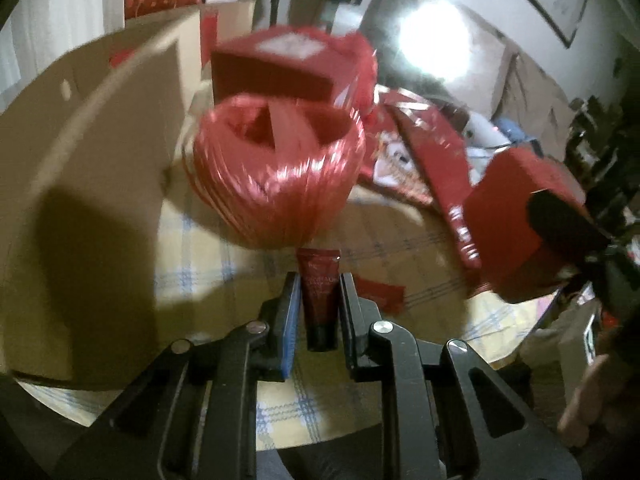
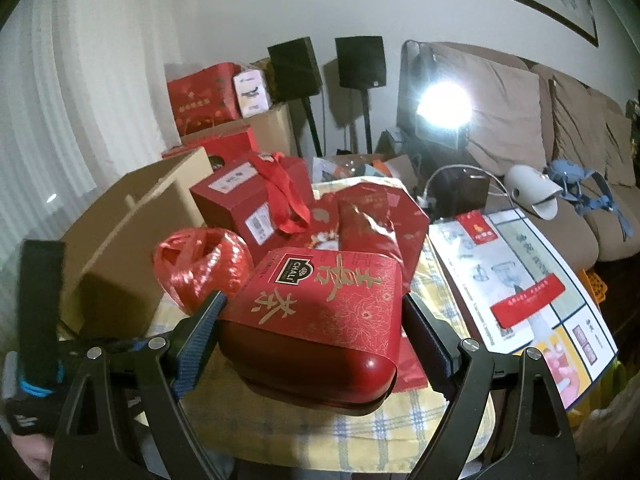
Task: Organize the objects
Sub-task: 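Grasp the small red tube with the left tool while the right tool lifts the tin, then carry the tin into the cardboard box and open the right tool while left carries the tube, then lower the red tube into the box and open the left tool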
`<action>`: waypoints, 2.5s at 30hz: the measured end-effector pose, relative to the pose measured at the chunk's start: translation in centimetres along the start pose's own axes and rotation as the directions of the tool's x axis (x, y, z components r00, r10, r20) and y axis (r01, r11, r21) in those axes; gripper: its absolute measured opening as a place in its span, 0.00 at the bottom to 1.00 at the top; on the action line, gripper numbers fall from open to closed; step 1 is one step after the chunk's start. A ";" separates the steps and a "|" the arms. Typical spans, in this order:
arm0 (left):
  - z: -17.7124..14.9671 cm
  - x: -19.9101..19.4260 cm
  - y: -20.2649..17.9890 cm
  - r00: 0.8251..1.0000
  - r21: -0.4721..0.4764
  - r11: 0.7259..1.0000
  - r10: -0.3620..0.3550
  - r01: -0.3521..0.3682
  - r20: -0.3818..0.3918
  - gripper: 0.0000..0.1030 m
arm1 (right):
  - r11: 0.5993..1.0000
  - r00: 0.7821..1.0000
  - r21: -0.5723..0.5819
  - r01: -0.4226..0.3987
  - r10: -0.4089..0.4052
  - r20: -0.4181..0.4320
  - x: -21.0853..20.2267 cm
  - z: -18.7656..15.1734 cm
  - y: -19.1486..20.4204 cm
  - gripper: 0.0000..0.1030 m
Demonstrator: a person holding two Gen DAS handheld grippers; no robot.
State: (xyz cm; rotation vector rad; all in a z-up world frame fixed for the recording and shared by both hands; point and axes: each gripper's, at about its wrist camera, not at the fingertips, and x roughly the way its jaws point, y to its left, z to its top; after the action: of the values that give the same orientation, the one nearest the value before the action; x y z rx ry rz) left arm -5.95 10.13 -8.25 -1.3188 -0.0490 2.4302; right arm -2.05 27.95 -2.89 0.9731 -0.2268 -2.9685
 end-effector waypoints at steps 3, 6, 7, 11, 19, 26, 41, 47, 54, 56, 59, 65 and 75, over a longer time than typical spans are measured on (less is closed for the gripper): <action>1.1 -2.1 -0.4 0.999 0.006 1.000 -0.018 0.017 0.038 0.17 | 1.000 1.000 -0.017 -0.015 0.015 0.014 -0.2 0.7 0.9 0.86; 1.9 -4.5 -0.1 0.996 0.009 1.000 -0.026 0.025 0.086 0.17 | 0.999 0.999 -0.040 -0.033 0.035 0.029 -0.4 1.5 2.1 0.86; 2.7 -4.9 -0.3 0.995 0.007 1.000 -0.028 0.027 0.096 0.17 | 0.998 0.998 -0.049 -0.042 0.043 0.035 -0.5 1.8 2.6 0.86; 4.4 -6.7 0.1 0.990 -0.003 1.000 -0.024 0.025 0.141 0.17 | 0.995 0.996 -0.070 -0.075 0.079 0.047 -0.5 2.7 4.4 0.86; 5.3 -9.0 3.8 0.980 -0.065 0.998 0.027 -0.015 0.197 0.17 | 0.982 0.988 -0.134 -0.135 0.143 0.056 0.0 4.0 8.7 0.86; 4.8 -10.3 9.0 0.973 -0.153 0.986 0.097 -0.065 0.211 0.17 | 0.960 0.975 -0.185 -0.210 0.221 0.038 1.3 4.6 13.3 0.86; 3.6 -11.4 19.2 0.956 -0.297 0.940 0.227 -0.167 0.183 0.17 | 0.897 0.942 -0.299 -0.326 0.335 -0.022 5.2 4.4 23.6 0.86; 3.1 -11.4 22.5 0.957 -0.351 0.921 0.238 -0.168 0.167 0.17 | 0.873 0.937 -0.344 -0.345 0.343 -0.069 6.9 3.7 26.8 0.86; 2.9 -11.1 24.8 0.959 -0.379 0.911 0.235 -0.161 0.157 0.17 | 0.842 0.940 -0.418 -0.341 0.305 -0.154 9.0 1.9 29.5 0.86; 2.9 -11.0 25.3 0.960 -0.388 0.908 0.233 -0.158 0.155 0.17 | 0.830 0.947 -0.457 -0.320 0.280 -0.155 8.9 1.7 30.2 0.86; 3.0 -10.9 25.8 0.963 -0.394 0.907 0.225 -0.151 0.149 0.17 | 0.811 0.959 -0.514 -0.279 0.208 -0.192 9.4 1.1 31.3 0.86; 2.8 -10.6 26.0 0.966 -0.388 0.909 0.219 -0.151 0.137 0.17 | 0.811 0.956 -0.522 -0.263 0.148 -0.252 10.4 0.3 31.8 0.86; 2.9 -9.7 26.0 0.972 -0.370 0.917 0.206 -0.151 0.113 0.17 | 0.827 0.967 -0.505 -0.249 0.179 -0.184 8.0 1.8 30.6 0.85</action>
State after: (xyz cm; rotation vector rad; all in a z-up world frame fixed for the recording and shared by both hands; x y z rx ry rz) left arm -11.52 -16.85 -4.21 -1.3308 -0.4530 2.7720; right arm -10.71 -2.55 -1.85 0.9731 0.4318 -2.5235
